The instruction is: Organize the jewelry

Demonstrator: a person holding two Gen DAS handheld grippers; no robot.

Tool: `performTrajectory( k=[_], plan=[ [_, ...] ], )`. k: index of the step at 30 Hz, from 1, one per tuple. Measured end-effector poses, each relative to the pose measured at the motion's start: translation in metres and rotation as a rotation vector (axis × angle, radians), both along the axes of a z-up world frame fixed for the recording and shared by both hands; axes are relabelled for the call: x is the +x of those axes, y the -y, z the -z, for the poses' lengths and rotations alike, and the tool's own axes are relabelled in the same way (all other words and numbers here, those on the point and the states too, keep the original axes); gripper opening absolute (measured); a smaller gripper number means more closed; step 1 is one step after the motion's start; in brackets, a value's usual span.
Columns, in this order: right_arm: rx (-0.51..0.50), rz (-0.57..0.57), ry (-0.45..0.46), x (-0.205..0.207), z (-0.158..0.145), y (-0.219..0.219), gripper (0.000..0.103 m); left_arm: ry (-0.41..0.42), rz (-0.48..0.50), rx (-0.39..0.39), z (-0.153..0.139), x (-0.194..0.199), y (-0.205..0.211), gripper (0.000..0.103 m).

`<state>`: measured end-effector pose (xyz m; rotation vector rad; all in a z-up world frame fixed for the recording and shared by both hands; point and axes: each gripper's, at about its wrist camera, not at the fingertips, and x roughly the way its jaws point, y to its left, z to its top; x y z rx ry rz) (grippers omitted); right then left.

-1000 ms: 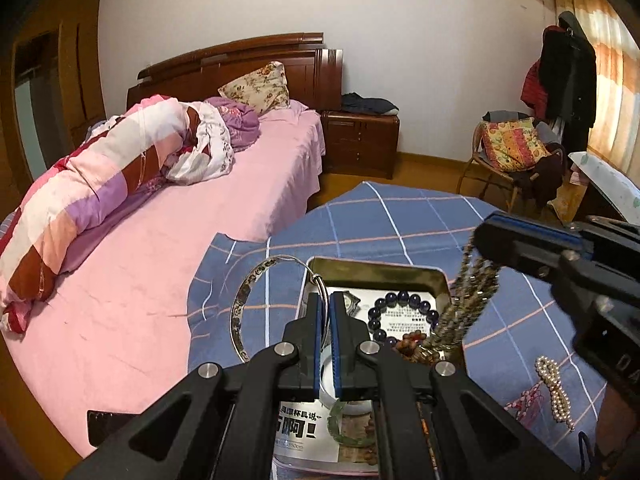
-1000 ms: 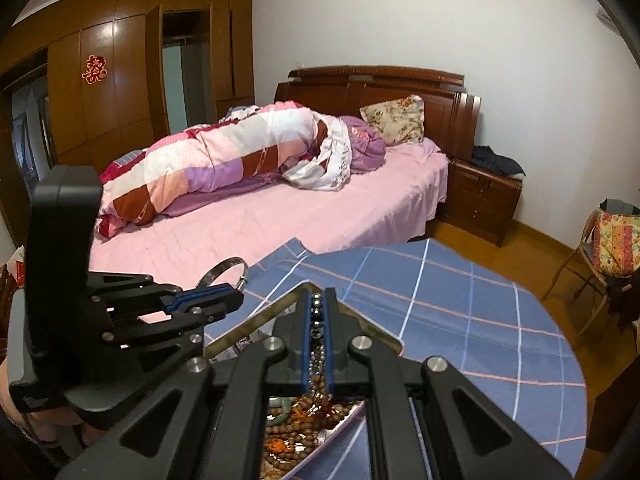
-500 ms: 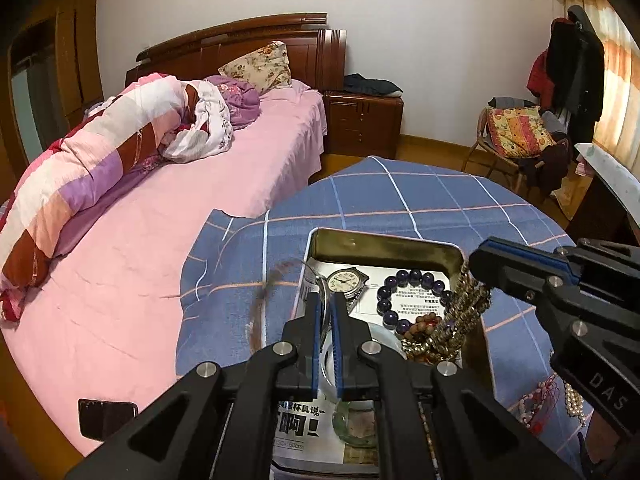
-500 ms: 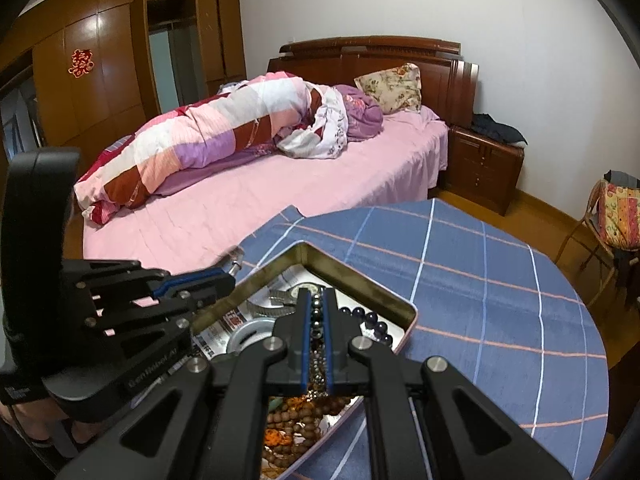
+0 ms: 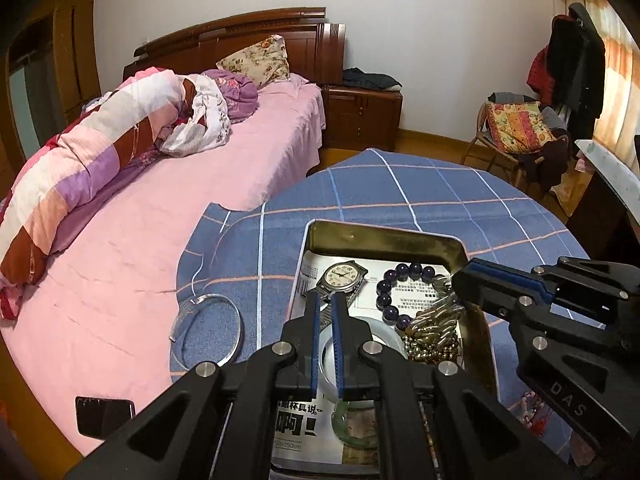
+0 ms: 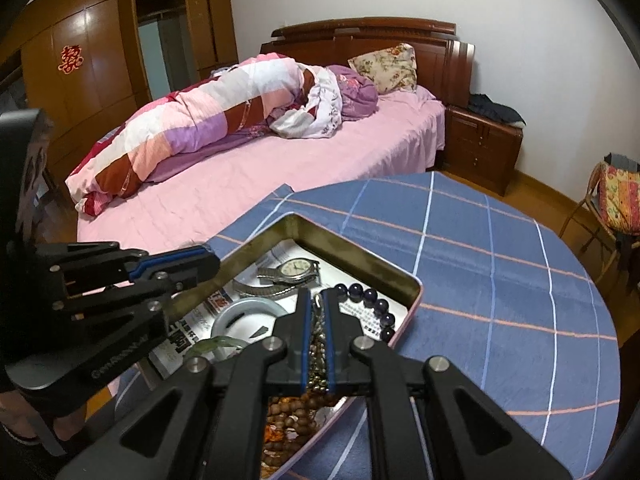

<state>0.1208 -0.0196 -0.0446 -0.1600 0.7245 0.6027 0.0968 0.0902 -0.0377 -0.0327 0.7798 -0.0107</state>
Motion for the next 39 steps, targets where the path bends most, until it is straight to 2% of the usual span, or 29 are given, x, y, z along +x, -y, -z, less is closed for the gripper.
performTrajectory(
  k=[1, 3, 4, 5, 6, 14, 21, 26, 30, 39],
  plan=[
    [-0.001, 0.004, -0.007, 0.001, 0.001, 0.000, 0.018, -0.005, -0.001, -0.005, 0.001, 0.001, 0.000, 0.012],
    [-0.003, 0.004, -0.008, 0.001, 0.002, 0.001, 0.028, -0.007, -0.004, -0.005, 0.002, 0.000, 0.000, 0.029],
    [0.001, 0.005, -0.008, 0.001, 0.002, 0.002, 0.037, -0.003, -0.009, -0.003, 0.002, 0.000, 0.001, 0.047],
    [0.006, 0.007, -0.004, 0.000, 0.001, 0.004, 0.044, 0.012, -0.015, 0.000, 0.000, -0.002, 0.001, 0.057],
    [0.010, 0.013, 0.000, -0.001, 0.000, 0.005, 0.045, 0.024, -0.019, 0.006, -0.002, -0.004, 0.000, 0.058],
    [0.027, 0.056, -0.006, -0.008, -0.003, 0.034, 0.056, 0.021, -0.040, 0.006, -0.005, -0.006, -0.004, 0.060],
    [-0.010, 0.107, -0.018, -0.026, 0.008, 0.080, 0.066, 0.025, -0.015, 0.045, -0.003, -0.014, 0.022, 0.060],
    [-0.031, 0.201, -0.063, -0.041, 0.024, 0.130, 0.067, 0.027, 0.025, 0.084, 0.004, -0.025, 0.053, 0.060],
    [-0.047, 0.232, -0.088, -0.056, 0.031, 0.152, 0.067, 0.020, 0.066, 0.104, 0.010, -0.031, 0.075, 0.060],
    [-0.100, 0.186, -0.127, -0.081, 0.052, 0.157, 0.067, 0.025, 0.102, 0.100, 0.008, -0.049, 0.096, 0.061]
  ],
)
